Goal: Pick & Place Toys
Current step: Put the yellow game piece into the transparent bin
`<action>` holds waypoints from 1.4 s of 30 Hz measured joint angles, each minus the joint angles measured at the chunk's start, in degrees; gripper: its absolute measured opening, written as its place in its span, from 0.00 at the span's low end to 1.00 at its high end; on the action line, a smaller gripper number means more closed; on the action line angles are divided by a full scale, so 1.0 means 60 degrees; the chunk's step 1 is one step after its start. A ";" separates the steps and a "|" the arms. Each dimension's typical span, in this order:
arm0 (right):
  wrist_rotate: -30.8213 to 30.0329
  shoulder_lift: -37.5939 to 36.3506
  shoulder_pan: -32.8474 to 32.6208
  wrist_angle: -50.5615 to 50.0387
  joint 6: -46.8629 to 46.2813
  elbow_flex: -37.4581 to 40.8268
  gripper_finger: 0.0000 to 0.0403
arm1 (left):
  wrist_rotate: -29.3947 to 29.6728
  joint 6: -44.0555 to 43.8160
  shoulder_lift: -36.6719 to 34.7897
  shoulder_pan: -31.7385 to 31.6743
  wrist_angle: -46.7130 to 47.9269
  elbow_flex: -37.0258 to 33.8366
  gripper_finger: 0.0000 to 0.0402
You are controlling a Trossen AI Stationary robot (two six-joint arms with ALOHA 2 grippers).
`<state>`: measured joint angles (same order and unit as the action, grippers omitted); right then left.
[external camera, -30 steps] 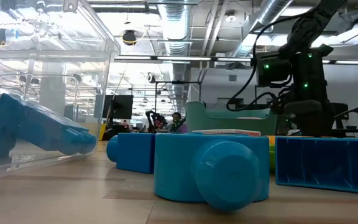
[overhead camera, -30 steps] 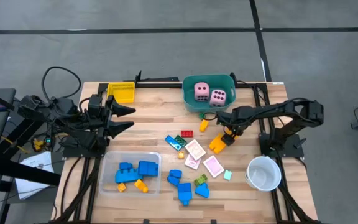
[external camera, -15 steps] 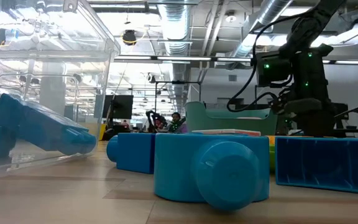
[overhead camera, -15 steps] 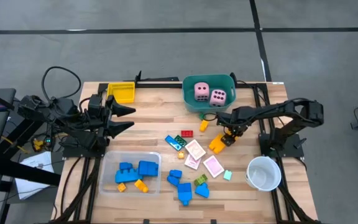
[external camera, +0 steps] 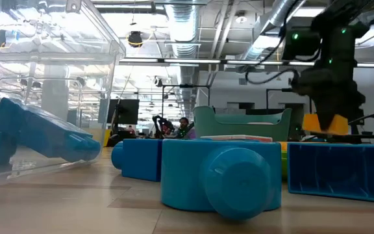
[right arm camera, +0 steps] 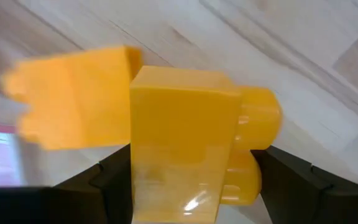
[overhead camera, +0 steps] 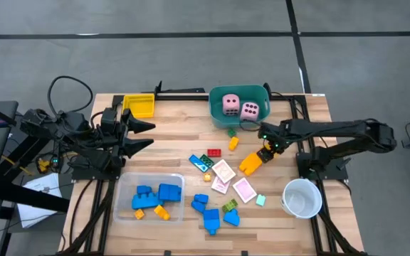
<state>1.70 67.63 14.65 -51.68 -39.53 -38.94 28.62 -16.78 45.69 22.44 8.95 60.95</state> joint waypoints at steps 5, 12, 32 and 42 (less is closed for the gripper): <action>0.0374 -0.1036 -0.0009 0.0577 -0.0574 -0.0010 0.65 | 0.0001 0.0003 0.0000 0.0000 0.0000 0.0000 0.66; 0.1774 -0.1715 -0.0099 0.2753 -0.0751 -0.0017 0.65 | 0.0158 0.0215 0.0043 0.0000 -0.0010 0.0003 0.66; 0.3968 -0.1694 -0.1441 1.0477 -0.0343 -0.0036 0.65 | 0.0809 0.0226 0.0555 -0.0007 -0.0323 0.0004 0.66; 0.3970 -0.1684 -0.1438 1.1002 -0.0296 -0.0032 0.65 | 0.0805 0.0229 0.0582 -0.0007 -0.0452 0.0004 0.66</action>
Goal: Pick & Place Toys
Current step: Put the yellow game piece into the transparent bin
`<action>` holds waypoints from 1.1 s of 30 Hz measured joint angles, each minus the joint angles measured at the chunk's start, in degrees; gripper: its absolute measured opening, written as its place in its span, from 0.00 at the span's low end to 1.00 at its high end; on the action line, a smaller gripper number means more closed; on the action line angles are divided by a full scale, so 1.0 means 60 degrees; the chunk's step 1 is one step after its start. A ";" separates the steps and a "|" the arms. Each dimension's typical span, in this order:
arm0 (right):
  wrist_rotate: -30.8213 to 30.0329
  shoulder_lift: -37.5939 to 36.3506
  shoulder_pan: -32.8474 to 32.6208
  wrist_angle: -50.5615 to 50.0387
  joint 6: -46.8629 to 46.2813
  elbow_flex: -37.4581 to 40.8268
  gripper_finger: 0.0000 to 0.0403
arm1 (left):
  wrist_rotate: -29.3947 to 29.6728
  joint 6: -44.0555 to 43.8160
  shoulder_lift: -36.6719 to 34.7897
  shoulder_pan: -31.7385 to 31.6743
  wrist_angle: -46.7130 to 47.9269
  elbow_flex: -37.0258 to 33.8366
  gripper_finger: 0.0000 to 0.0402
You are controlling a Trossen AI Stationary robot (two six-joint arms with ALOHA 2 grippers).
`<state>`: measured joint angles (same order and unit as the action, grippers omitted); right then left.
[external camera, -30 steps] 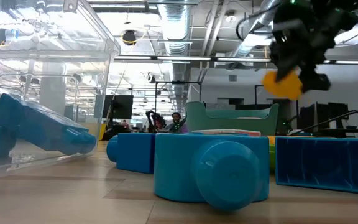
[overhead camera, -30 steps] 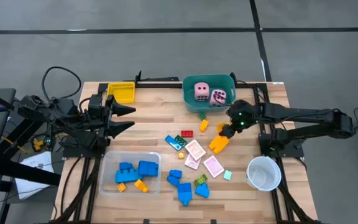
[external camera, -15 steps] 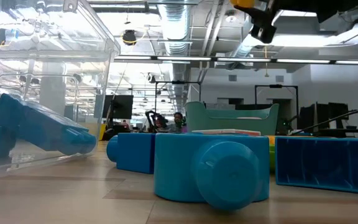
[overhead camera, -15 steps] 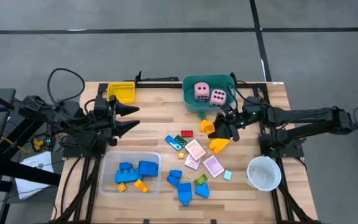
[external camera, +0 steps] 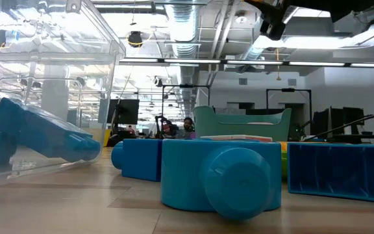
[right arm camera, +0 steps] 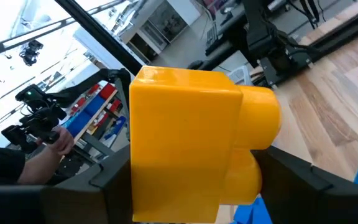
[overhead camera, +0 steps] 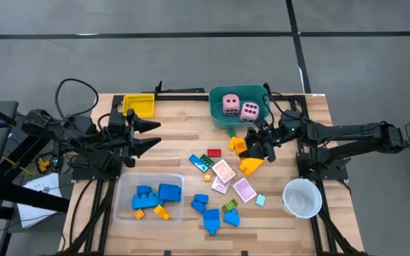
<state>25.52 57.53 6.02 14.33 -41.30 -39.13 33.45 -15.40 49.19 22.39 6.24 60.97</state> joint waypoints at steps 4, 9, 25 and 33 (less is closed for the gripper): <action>-0.0013 0.0419 -0.0070 0.0848 -0.0012 0.0010 0.65 | -0.0004 0.0001 0.0000 0.0000 0.0004 0.0000 0.66; -0.0012 0.1624 -0.0330 0.1545 0.0174 -0.0776 0.65 | 0.0133 0.0018 0.0000 -0.0035 -0.0044 0.0002 0.66; 0.1280 0.6694 -0.1000 0.0709 0.2246 -0.6087 0.65 | 0.0374 0.0532 0.0000 -0.1278 -0.0649 0.0000 0.66; 0.1256 0.8863 -0.1418 -0.0875 0.3179 -0.8655 0.65 | 0.1013 0.2013 -0.0100 -0.1568 -0.1956 0.0000 0.66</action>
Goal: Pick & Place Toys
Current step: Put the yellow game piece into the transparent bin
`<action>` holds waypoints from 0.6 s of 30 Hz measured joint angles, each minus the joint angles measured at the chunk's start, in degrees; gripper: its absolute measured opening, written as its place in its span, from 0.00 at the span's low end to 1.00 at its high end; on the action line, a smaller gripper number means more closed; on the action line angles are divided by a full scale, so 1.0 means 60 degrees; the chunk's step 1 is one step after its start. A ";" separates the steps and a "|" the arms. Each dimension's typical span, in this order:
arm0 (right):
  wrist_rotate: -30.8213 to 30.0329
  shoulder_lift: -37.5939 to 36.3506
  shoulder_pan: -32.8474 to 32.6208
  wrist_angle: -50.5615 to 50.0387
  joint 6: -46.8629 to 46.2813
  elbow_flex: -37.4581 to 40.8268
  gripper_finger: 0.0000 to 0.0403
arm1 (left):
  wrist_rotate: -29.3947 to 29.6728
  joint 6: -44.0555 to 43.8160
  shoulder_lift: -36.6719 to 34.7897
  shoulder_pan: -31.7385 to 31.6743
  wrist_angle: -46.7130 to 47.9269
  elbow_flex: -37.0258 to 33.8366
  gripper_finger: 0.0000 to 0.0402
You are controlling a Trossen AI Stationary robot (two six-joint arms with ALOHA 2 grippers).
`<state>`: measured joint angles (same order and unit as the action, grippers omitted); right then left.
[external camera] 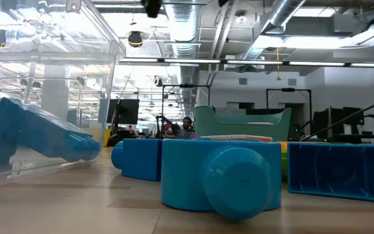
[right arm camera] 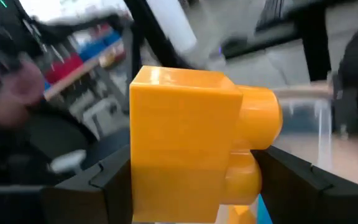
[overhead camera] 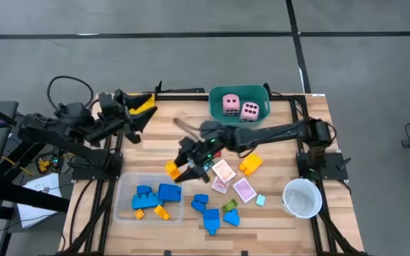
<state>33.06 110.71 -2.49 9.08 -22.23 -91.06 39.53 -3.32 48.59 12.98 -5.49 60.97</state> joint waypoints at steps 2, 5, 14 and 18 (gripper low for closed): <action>-0.0008 0.0504 -0.0161 -0.0714 0.0357 -0.0633 0.65 | 0.0009 0.0321 -0.0056 -0.0002 -0.0273 0.0000 0.66; -0.0004 0.1228 -0.0381 -0.1825 0.0874 -0.1516 0.65 | 0.0002 0.0559 -0.0183 -0.0002 -0.0529 0.0000 0.66; -0.0189 0.2857 -0.0652 -0.3639 0.1484 -0.3660 0.65 | -0.0015 0.0545 -0.0489 0.0010 -0.0535 0.0000 0.66; -0.0277 0.3322 -0.0651 -0.4186 0.1627 -0.4404 0.65 | -0.0066 0.0529 -0.0477 0.0013 -0.0529 0.0000 0.66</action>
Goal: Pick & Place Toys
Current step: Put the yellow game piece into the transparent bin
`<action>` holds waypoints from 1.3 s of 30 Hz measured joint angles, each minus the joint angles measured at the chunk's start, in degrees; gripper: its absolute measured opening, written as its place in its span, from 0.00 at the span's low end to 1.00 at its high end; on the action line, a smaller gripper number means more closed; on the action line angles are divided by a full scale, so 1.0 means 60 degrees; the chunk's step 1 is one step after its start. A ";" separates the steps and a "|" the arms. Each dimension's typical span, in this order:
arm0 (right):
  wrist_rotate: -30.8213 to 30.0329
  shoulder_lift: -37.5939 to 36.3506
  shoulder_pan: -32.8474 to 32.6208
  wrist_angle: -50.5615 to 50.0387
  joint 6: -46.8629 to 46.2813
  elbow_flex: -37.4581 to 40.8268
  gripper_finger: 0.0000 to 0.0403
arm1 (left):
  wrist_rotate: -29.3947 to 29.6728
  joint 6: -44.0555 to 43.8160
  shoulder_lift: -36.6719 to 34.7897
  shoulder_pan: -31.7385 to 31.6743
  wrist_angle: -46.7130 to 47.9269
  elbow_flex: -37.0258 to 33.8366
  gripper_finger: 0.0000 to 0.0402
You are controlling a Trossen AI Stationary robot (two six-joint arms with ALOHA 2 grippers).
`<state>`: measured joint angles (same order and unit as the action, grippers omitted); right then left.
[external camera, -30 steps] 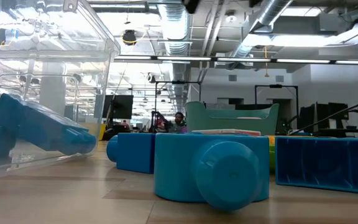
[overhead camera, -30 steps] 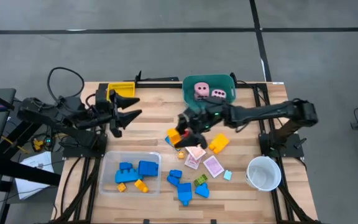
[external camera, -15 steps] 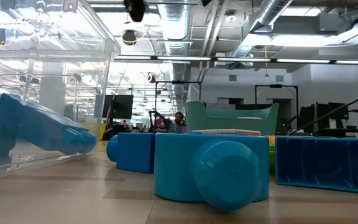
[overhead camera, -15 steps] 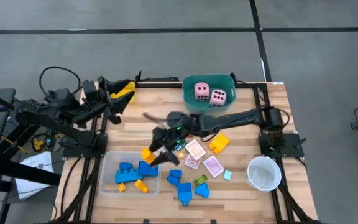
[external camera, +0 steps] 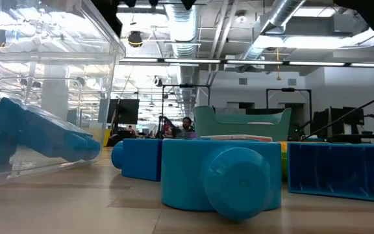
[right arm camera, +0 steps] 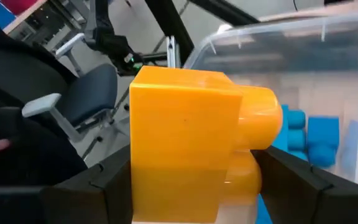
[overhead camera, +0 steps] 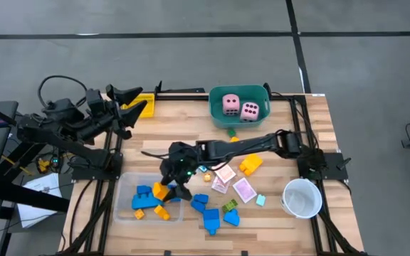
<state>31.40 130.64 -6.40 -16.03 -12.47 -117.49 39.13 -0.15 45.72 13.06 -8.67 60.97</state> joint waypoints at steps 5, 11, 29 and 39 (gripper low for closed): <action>-0.0383 0.0344 -0.0071 -0.0673 0.0152 -0.0398 0.65 | 0.0001 -0.0006 0.0009 0.0000 0.0012 0.0000 0.66; -0.0969 0.0327 -0.0116 -0.0874 0.0331 -0.0409 0.65 | 0.0004 -0.0006 -0.0009 0.0000 0.0011 0.0000 0.66; -0.0961 0.0323 -0.0090 -0.0896 -0.0258 -0.0409 0.68 | 0.0004 -0.0010 -0.0005 0.0000 0.0018 0.0000 0.66; -0.0803 0.0323 0.0036 -0.0775 -0.0719 -0.0409 0.79 | 0.0004 -0.0012 -0.0005 0.0000 0.0122 0.0000 0.66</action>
<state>26.58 132.57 -6.18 -20.68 -16.78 -119.94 39.16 -0.22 45.69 13.06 -7.93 60.97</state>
